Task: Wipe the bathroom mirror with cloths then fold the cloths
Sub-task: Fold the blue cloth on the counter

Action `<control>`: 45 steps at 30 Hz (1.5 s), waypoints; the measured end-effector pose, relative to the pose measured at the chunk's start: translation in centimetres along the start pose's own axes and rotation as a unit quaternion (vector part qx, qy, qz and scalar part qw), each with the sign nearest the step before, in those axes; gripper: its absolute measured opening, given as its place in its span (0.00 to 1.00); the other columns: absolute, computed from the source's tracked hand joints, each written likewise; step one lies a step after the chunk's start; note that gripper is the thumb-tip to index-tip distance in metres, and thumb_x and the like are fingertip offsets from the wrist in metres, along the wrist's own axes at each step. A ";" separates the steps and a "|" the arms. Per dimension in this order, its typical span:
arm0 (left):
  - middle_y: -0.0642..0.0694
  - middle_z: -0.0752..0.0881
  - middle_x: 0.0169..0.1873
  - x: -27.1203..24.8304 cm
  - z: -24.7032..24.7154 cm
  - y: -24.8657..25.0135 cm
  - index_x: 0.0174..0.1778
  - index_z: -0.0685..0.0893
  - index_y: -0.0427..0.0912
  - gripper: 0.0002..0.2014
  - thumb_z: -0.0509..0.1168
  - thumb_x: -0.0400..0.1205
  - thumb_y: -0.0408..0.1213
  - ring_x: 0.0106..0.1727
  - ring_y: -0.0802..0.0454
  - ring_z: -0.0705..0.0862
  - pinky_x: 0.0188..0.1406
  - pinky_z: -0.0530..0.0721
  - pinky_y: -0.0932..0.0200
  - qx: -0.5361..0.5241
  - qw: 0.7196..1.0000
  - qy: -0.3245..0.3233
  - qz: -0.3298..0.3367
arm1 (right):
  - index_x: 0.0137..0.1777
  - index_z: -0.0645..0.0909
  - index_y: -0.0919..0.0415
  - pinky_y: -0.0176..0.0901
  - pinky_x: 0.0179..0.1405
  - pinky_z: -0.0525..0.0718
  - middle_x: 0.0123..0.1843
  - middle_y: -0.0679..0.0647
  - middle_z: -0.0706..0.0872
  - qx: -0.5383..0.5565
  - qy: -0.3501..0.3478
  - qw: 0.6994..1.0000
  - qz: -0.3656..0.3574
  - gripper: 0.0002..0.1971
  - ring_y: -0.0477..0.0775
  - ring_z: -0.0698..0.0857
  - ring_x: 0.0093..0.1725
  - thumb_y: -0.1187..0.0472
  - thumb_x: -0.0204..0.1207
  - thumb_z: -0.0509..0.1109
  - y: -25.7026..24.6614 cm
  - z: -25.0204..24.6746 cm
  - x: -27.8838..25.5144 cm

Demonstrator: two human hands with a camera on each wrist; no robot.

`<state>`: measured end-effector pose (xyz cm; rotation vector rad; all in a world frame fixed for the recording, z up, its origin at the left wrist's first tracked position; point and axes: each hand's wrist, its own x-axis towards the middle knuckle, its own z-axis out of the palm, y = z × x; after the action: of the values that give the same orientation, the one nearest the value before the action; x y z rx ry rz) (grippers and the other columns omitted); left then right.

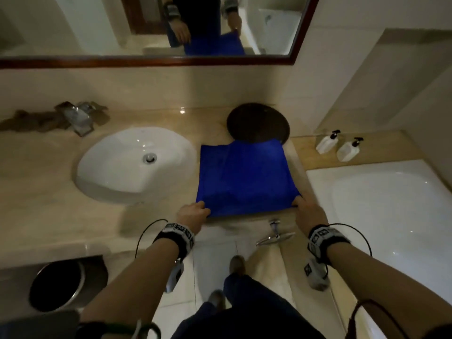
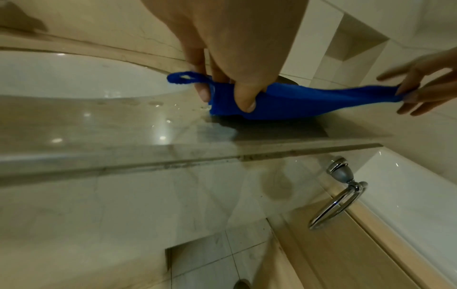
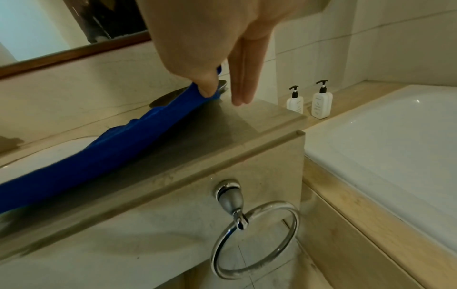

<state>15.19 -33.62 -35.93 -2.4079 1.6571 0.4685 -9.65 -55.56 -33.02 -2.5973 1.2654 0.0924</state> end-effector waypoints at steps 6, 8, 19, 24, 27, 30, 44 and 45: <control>0.46 0.79 0.55 -2.9 1.2 0.5 0.62 0.82 0.51 0.14 0.57 0.84 0.34 0.52 0.43 0.83 0.50 0.79 0.53 -0.008 0.999 -0.003 -0.031 | 0.41 0.80 0.63 0.45 0.35 0.75 0.48 0.60 0.87 0.006 0.003 0.996 -0.085 0.07 0.65 0.84 0.42 0.75 0.70 0.67 0.9 0.3 -1.8; 0.46 0.79 0.54 -3.3 1.3 0.8 0.62 0.82 0.51 0.14 0.58 0.84 0.33 0.52 0.43 0.83 0.49 0.78 0.53 -0.018 0.999 -0.004 -0.041 | 0.39 0.78 0.60 0.51 0.36 0.80 0.40 0.57 0.85 0.006 -0.014 0.995 -0.095 0.08 0.64 0.83 0.38 0.74 0.70 0.66 1.7 1.0 -1.9; 0.48 0.84 0.52 -5.9 1.9 2.0 0.58 0.83 0.49 0.10 0.59 0.85 0.43 0.51 0.48 0.83 0.54 0.83 0.52 -0.098 0.992 0.018 -0.073 | 0.44 0.85 0.57 0.48 0.44 0.83 0.42 0.54 0.87 0.004 -0.069 0.993 -0.098 0.06 0.55 0.84 0.41 0.65 0.77 0.68 5.2 3.2 -3.8; 0.46 0.84 0.54 -5.8 1.1 1.2 0.62 0.81 0.50 0.12 0.56 0.86 0.41 0.52 0.49 0.83 0.52 0.80 0.57 -0.060 0.995 -0.025 -0.074 | 0.52 0.86 0.58 0.47 0.56 0.79 0.52 0.54 0.86 0.031 -0.128 0.988 -0.084 0.07 0.55 0.83 0.52 0.63 0.80 0.66 5.9 2.5 -3.7; 0.47 0.84 0.57 -5.6 0.5 0.8 0.64 0.81 0.51 0.14 0.54 0.87 0.42 0.54 0.48 0.83 0.57 0.80 0.55 -0.054 0.995 -0.058 -0.066 | 0.57 0.84 0.55 0.49 0.60 0.80 0.57 0.54 0.86 0.022 -0.160 0.985 -0.068 0.09 0.55 0.83 0.55 0.61 0.82 0.65 6.2 2.5 -3.7; 0.46 0.84 0.57 -4.5 -0.3 0.0 0.64 0.81 0.52 0.14 0.54 0.87 0.42 0.54 0.47 0.83 0.58 0.80 0.52 -0.095 0.992 -0.042 -0.076 | 0.58 0.85 0.55 0.49 0.61 0.80 0.58 0.55 0.87 0.052 -0.142 0.987 -0.043 0.10 0.55 0.84 0.56 0.60 0.82 0.65 6.3 2.3 -3.1; 0.41 0.87 0.51 10.6 -7.0 -4.6 0.53 0.86 0.48 0.12 0.57 0.84 0.38 0.52 0.39 0.83 0.50 0.81 0.49 -0.191 0.961 0.094 -0.176 | 0.62 0.85 0.56 0.40 0.49 0.76 0.57 0.56 0.88 0.133 -0.087 0.987 -0.012 0.13 0.54 0.83 0.51 0.56 0.85 0.62 6.7 -0.4 13.2; 0.41 0.87 0.51 11.5 -7.2 -4.9 0.53 0.86 0.47 0.12 0.57 0.84 0.37 0.51 0.38 0.84 0.50 0.82 0.47 -0.179 0.962 0.094 -0.182 | 0.62 0.85 0.57 0.41 0.49 0.76 0.57 0.56 0.88 0.135 -0.082 0.987 -0.020 0.13 0.55 0.84 0.52 0.56 0.84 0.63 6.4 -0.4 14.3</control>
<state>24.61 -44.23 -33.48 -3.0239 1.2247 0.5280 -5.80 -70.41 -36.24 -2.3304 1.0869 0.1156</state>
